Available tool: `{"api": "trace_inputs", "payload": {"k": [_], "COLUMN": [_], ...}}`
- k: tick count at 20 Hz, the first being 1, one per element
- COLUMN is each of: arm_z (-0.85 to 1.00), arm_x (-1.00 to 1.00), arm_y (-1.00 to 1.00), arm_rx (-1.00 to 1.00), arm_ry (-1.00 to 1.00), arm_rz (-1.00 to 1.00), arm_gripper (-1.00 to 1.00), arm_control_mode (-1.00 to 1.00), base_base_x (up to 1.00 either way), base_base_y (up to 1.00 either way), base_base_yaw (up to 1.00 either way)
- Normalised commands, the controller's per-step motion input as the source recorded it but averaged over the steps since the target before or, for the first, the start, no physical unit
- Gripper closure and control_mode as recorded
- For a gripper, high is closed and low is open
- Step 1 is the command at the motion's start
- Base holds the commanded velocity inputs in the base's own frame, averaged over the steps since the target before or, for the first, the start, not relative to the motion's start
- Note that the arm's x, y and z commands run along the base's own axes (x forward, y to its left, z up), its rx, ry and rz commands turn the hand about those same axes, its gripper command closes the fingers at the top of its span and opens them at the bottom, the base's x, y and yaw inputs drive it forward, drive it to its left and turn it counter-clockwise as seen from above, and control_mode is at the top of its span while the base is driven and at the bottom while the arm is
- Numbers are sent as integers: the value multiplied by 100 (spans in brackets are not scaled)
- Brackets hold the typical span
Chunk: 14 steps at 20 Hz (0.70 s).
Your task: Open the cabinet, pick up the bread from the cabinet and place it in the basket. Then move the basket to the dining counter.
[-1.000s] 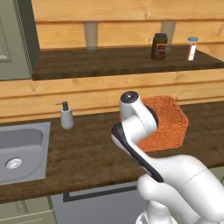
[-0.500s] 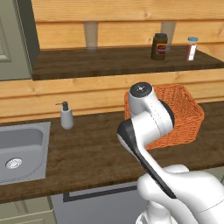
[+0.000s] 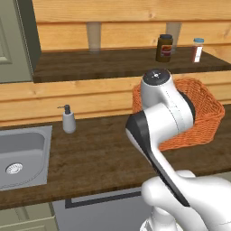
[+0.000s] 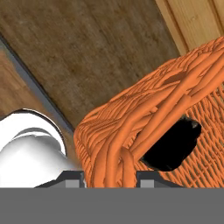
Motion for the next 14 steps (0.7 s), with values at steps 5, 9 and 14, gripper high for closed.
{"api": "trace_inputs", "payload": {"k": [5, 9, 14], "arm_z": [38, 0, 0], "arm_x": [-24, 0, 0], "arm_y": [0, 0, 0], "arm_rx": [0, 0, 0], "arm_ry": [0, 0, 0], "arm_rz": [0, 0, 0], "arm_gripper": [100, 100, 100], "arm_control_mode": [-100, 100, 100], "base_base_x": [0, -33, -60], "base_base_y": [0, 6, 20], "base_base_yaw": [0, 0, 19]}}
